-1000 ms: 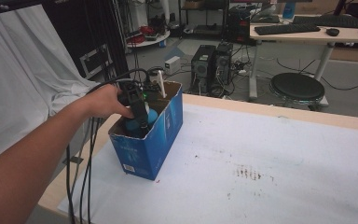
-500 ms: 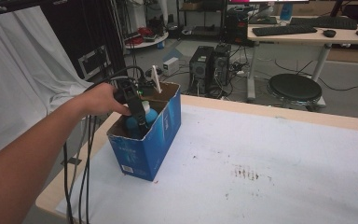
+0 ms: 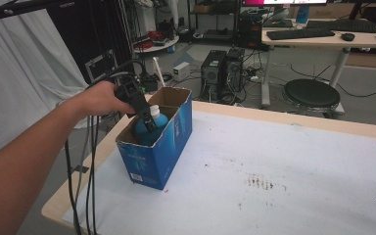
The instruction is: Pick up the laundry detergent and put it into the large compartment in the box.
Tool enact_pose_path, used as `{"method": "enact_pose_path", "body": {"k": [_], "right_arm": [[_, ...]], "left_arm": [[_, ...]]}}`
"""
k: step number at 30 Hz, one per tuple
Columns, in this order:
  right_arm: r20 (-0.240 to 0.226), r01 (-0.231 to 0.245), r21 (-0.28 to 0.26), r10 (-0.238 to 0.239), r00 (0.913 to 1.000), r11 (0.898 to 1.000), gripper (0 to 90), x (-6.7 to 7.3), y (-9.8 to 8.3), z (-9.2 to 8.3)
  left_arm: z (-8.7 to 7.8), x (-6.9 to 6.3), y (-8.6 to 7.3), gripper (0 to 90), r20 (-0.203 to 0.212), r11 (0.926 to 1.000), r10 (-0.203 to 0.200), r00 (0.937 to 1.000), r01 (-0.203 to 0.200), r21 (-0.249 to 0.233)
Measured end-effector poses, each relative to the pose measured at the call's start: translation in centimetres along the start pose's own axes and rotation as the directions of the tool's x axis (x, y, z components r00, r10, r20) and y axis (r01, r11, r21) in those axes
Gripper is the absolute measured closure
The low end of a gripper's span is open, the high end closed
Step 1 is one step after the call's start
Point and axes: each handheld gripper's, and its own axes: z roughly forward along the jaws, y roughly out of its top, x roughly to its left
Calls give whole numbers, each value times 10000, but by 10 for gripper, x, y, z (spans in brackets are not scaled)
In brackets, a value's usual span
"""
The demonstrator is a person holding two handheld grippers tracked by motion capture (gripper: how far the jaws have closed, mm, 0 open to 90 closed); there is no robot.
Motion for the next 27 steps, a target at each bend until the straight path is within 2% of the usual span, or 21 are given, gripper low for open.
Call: {"method": "enact_pose_path", "body": {"k": [2,6,7,8,11,16,17,18,19,20,23,25,27], "right_arm": [[19,1,-26,-1,10000,10000,14,0,-1,-1],[33,33,-75,-33,10000,10000,14,1,-2,-2],[33,33,-75,-33,10000,10000,14,1,-2,-2],[33,55,-88,-54,10000,9999,15,1,-2,-2],[38,6,-102,-6,10000,9999,14,2,-2,-3],[80,34,-129,-33,10000,9999,15,2,-3,-5],[93,25,-178,-24,10000,9998,14,3,-4,-6],[93,25,-178,-24,10000,9998,14,3,-4,-6],[93,121,-196,-119,9999,9997,15,4,-4,-6],[93,121,-196,-119,9999,9997,15,4,-4,-6],[117,49,-256,-46,9999,9997,15,6,-5,-8],[108,74,-252,-71,9999,9997,14,7,-5,-9],[148,135,-285,-131,9998,9995,14,7,-6,-9]], "left_arm": [[-8,1,-2,283,67,9997,-131,9999,133,-207],[-23,-1,-4,278,-54,9985,-289,9996,286,-463],[-23,-1,-4,239,-54,9985,-289,9996,286,-463],[-31,-3,-5,239,-131,9969,-430,9990,420,-666],[-43,-8,-5,228,-155,9930,-522,9985,502,-1068],[-56,-21,-2,228,-231,9917,-520,9984,489,-1186],[-65,-31,1,228,-180,9891,-525,9985,495,-1390],[-65,-31,1,228,-180,9891,-525,9985,495,-1390],[-68,-37,3,228,-41,9873,-621,9981,609,-1466],[-68,-37,3,228,-41,9873,-621,9981,609,-1466],[-71,-49,8,228,-59,9862,-640,9979,624,-1537],[-73,-58,11,228,192,9807,-549,9983,576,-1870],[-75,-68,16,228,50,9713,-619,9981,614,-2299]]}}
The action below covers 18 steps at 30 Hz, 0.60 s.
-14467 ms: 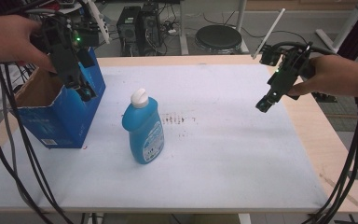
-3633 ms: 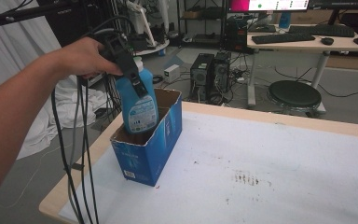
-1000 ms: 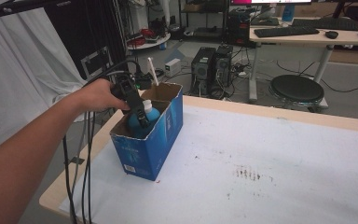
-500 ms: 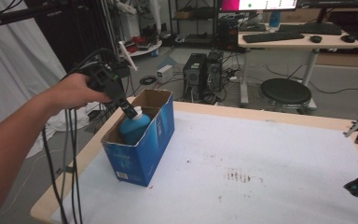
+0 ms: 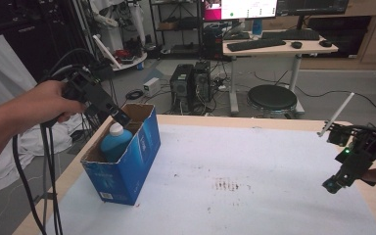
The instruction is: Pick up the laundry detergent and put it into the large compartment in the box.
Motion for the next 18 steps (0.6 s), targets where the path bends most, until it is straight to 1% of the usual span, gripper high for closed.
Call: {"method": "enact_pose_path", "body": {"k": [2,4,7,8,9,10,11,12,13,15,16,18], "right_arm": [[-3,0,-19,0,10000,10000,15,1,0,-1],[23,12,-30,-12,10000,10000,15,2,0,-1],[6,-7,-52,7,10000,10000,15,3,-1,-2],[12,30,-50,-30,10000,10000,14,3,-1,-2],[9,34,-65,-34,10000,10000,14,3,-1,-2],[-4,10,-100,-10,10000,9999,15,4,-2,-2],[4,32,-110,-32,10000,9999,14,4,-2,-2],[4,32,-110,-32,10000,9999,14,4,-2,-2],[-6,16,-115,-16,10000,9999,14,4,-2,-2],[-6,-26,-129,26,10000,9999,14,5,-3,-1],[-21,-12,-130,12,10000,9999,14,5,-3,-1],[-36,-6,-140,5,10000,9999,14,6,-4,-1]], "left_arm": [[2,-10,5,228,153,10000,86,9998,-85,-39],[7,-19,10,228,390,9995,289,9988,-293,98],[16,-31,18,228,501,9973,653,9966,-668,289],[20,-35,21,228,566,9968,698,9960,-719,360],[24,-39,24,228,629,9953,823,9946,-852,460],[33,-48,30,228,712,9899,1221,9900,-1267,640],[37,-52,33,228,725,9877,1348,9882,-1399,696],[37,-52,33,228,725,9877,1348,9882,-1399,696],[42,-56,36,228,780,9853,1462,9862,-1522,773],[50,-64,41,228,899,9815,1676,9817,-1747,781],[55,-68,45,227,1017,9806,1709,9800,-1793,794],[62,-72,49,128,1039,9784,1805,9781,-1894,834]]}}
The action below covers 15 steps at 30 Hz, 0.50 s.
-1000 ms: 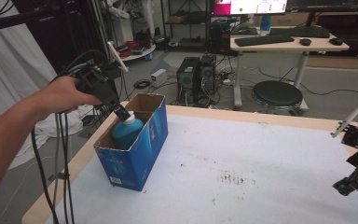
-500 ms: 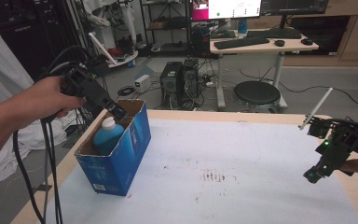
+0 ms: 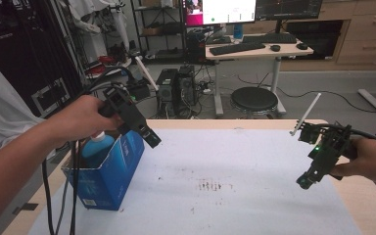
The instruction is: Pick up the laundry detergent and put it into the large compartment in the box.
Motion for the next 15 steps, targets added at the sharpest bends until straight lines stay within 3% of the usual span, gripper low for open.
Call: {"method": "enact_pose_path", "body": {"k": [4,6,15], "right_arm": [[0,48,-78,-48,10000,10000,15,1,-1,-1],[13,26,-107,-26,10000,9999,14,2,-1,-2],[37,236,-199,-236,9997,9995,15,6,2,-1]], "left_arm": [[11,-5,9,118,73,9995,301,9995,-300,-80],[17,-8,11,39,-77,9992,394,9992,-394,33],[37,-17,15,36,-252,9950,959,9951,-952,291]]}}
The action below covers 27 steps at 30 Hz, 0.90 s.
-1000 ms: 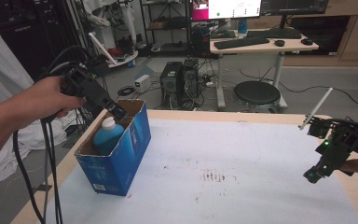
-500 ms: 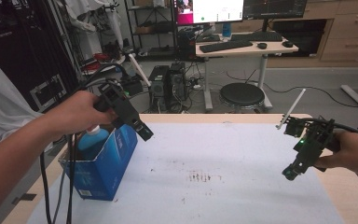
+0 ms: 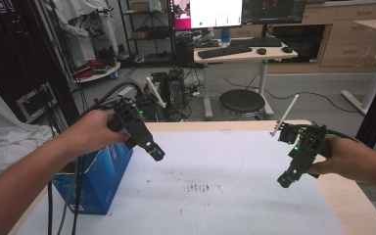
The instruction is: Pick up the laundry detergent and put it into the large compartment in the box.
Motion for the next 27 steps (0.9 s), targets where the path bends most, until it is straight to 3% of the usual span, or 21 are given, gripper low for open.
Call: {"method": "enact_pose_path", "body": {"k": [4,12,14,19,20,22,27], "right_arm": [[13,11,18,-11,10000,10000,14,2,1,1],[67,54,-35,-54,10000,10000,15,1,3,2],[64,56,-10,-56,10000,10000,14,2,4,3],[49,121,23,-121,9999,9999,15,3,7,6],[49,121,23,-121,9999,9999,14,3,7,6],[20,181,15,-181,9998,9998,15,3,9,7],[0,215,22,-215,9998,9998,14,3,11,9]], "left_arm": [[13,-6,7,36,-41,9995,209,9998,-208,233],[36,-21,20,37,296,9989,304,9991,-314,349],[45,-26,22,36,407,9975,405,9983,-428,564],[50,-31,24,37,315,9960,367,9988,-392,801],[53,-32,25,37,592,9947,336,9977,-392,948],[53,-33,25,37,831,9963,410,9957,-470,723],[54,-32,25,37,569,9965,328,9978,-370,749]]}}
